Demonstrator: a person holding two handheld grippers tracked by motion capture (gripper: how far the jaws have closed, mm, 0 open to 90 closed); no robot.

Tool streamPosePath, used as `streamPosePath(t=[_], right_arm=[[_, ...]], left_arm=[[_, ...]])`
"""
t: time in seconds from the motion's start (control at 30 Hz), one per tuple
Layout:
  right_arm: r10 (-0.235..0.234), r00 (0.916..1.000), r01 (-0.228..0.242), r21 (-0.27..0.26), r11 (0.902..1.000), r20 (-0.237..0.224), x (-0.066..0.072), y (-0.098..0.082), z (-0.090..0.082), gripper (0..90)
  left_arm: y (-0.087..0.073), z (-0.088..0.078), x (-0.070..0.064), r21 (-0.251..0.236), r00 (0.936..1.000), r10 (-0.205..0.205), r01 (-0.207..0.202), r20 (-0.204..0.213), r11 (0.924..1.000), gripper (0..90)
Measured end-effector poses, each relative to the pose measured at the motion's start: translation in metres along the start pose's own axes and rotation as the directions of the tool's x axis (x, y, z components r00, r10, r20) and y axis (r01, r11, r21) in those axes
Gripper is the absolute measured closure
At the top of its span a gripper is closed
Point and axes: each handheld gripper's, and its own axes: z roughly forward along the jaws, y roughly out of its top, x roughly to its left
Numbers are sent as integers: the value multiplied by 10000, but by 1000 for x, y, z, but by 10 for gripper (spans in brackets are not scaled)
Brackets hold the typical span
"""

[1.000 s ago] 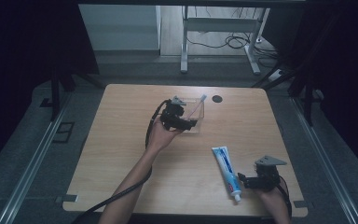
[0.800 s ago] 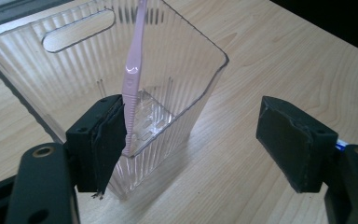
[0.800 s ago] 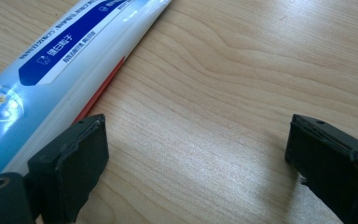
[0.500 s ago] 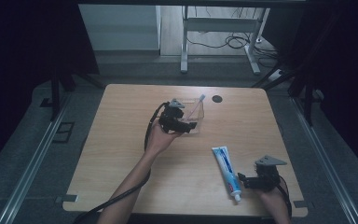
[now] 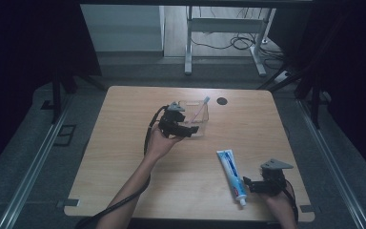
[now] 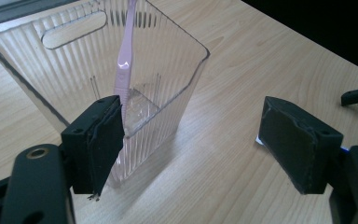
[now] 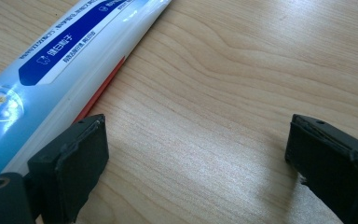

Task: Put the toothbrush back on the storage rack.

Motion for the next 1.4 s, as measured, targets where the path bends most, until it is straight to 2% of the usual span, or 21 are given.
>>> streamPosePath(t=[0.33,0.7,1.03,1.4], right_arm=[[16,10000,-16,10,10000,1,0,0,0,56],[13,10000,-13,12,10000,2,0,0,0,56],[1,10000,-1,18,10000,7,0,0,0,56],[-10,10000,10,6,10000,-1,0,0,0,56]], left_arm=[[-15,-6,0,145,10000,-39,39,-8,9999,208],[-34,-16,-3,267,9996,104,-97,-270,9996,181],[-49,-26,-8,324,9997,79,-71,-236,9994,154],[-74,-34,-13,484,9997,75,-64,-237,9988,132]])
